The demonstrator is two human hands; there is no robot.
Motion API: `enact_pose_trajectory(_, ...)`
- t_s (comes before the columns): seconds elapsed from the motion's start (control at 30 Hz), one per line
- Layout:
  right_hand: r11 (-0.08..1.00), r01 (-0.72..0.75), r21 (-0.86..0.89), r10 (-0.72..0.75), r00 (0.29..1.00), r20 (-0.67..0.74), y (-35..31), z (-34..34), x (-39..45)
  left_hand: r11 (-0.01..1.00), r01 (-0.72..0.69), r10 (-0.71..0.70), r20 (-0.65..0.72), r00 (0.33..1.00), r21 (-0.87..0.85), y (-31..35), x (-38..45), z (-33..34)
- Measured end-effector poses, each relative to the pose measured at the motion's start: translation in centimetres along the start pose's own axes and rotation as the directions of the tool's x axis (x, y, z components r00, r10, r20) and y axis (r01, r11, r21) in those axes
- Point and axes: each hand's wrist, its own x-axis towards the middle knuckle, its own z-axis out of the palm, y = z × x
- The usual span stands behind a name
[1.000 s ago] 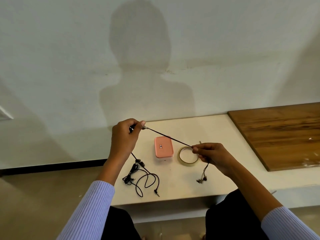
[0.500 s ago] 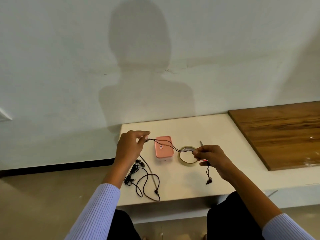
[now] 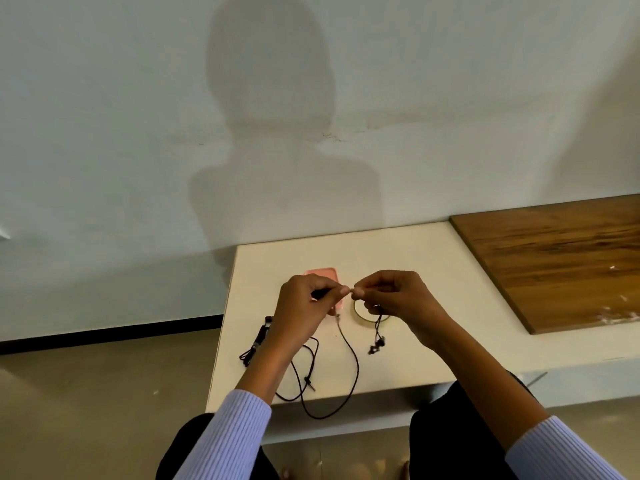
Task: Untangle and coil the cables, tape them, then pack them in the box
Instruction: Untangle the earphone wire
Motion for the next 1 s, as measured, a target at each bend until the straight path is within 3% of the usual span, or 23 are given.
enact_pose_trajectory(0.3,0.997,0.032,-0.075,-0.027,0.998,0.063,1.6,-0.4,-0.6,0.995,0.051,-0.047,-0.048,0.998,0.091,-0.2,0.0,-1.2)
enact_pose_trajectory(0.6,0.896,0.297,-0.330,-0.330,0.943,-0.046,3.1,0.4,-0.7,0.969,-0.036,0.048,-0.044,0.998,0.245,0.1,0.0,-1.5)
enact_pose_trajectory(0.9,0.988,0.097,-0.118,-0.085,0.991,0.101,2.5,1.0,-0.9,0.961,-0.054,0.067,-0.040,0.997,0.270,0.4,0.6,-1.7)
enact_pose_trajectory(1.0,0.985,0.124,-0.124,-0.105,0.983,0.151,2.1,0.9,-1.2,0.965,-0.047,0.060,-0.040,0.997,0.259,0.3,0.6,-1.6)
